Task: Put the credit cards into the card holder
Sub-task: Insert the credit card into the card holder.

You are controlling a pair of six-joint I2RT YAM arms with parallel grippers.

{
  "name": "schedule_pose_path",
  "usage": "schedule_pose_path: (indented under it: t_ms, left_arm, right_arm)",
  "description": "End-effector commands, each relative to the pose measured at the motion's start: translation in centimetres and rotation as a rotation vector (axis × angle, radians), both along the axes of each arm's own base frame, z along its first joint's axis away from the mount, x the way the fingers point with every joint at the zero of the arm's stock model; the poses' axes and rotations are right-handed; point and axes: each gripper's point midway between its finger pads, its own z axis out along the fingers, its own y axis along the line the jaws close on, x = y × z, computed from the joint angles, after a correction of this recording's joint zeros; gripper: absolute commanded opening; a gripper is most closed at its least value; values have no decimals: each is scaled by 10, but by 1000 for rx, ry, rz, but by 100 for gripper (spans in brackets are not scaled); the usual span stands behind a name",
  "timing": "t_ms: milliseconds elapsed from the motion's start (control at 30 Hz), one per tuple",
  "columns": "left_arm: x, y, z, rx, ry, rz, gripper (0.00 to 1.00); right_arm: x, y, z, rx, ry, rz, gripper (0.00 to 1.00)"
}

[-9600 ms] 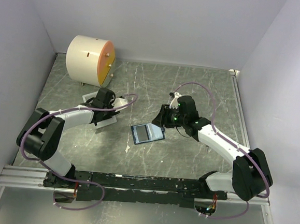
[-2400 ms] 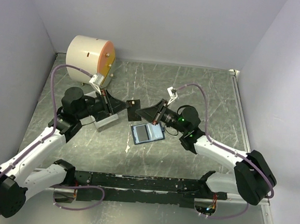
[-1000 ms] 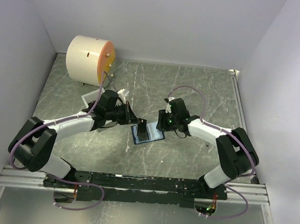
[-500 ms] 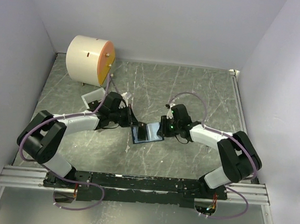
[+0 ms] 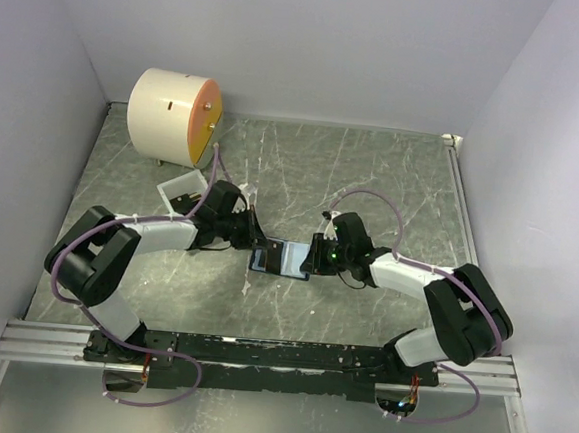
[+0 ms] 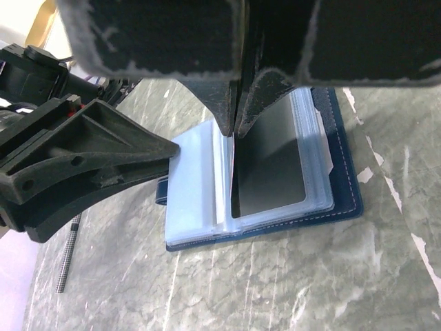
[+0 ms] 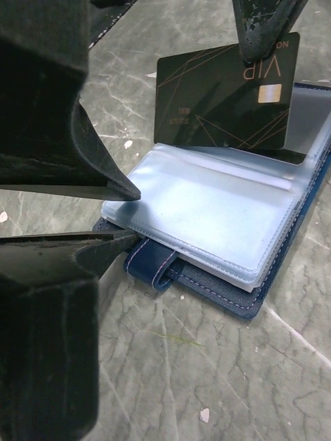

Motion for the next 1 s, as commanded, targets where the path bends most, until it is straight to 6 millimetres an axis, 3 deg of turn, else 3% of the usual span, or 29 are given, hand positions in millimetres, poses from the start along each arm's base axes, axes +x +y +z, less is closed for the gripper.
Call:
schedule_pose_path:
  t_ms: [0, 300, 600, 967]
  left_arm:
    - [10, -14, 18, -50, -48, -30, 7]
    - [9, -16, 31, -37, -84, -78, 7]
    - [12, -21, 23, -19, -68, -112, 7]
    - [7, -17, -1, 36, -23, -156, 7]
  right_arm:
    - [-1, 3, 3, 28, -13, -8, 24]
    - [-1, 2, 2, 21, -17, -9, 24]
    - [0, 2, 3, 20, -25, -7, 24]
    - [1, 1, 3, 19, -30, -15, 25]
